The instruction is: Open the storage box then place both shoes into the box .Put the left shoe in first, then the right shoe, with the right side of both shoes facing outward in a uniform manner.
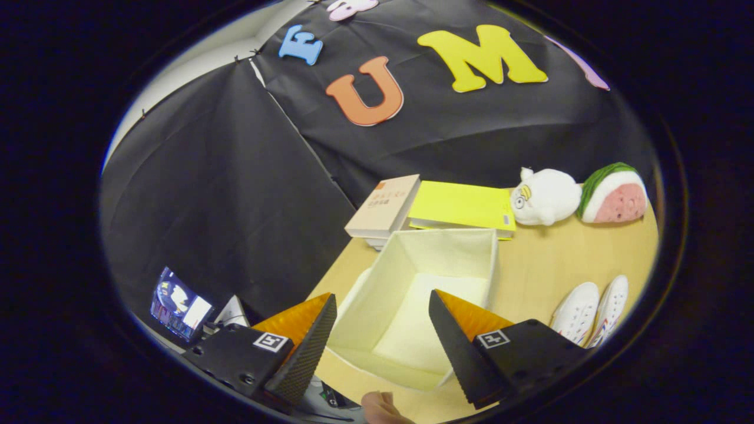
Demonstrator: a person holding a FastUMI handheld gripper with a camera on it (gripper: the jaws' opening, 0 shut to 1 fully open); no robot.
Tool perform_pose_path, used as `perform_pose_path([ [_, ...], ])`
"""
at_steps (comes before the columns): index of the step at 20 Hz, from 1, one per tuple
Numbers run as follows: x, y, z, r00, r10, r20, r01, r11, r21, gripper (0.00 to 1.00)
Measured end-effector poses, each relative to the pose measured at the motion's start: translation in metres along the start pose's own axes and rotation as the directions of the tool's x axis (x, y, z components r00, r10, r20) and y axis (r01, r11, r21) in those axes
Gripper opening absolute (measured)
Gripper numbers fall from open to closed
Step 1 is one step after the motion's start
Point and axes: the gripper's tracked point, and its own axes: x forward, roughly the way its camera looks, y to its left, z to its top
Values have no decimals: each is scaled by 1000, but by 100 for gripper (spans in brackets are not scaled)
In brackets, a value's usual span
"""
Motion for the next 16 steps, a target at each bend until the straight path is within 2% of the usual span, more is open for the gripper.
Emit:
perform_pose_path([
  [4, -10, -67, -11, 996, -82, -18, 83, 995, 62, 100],
  [7, -17, -124, -25, 983, -176, -52, 179, 981, 68, 100],
  [11, -27, -189, -56, 949, -287, -131, 298, 952, 76, 100],
  [14, -25, -233, -87, 906, -356, -229, 382, 921, 78, 100],
  [16, -31, -250, -99, 888, -373, -269, 411, 906, 100, 100],
])
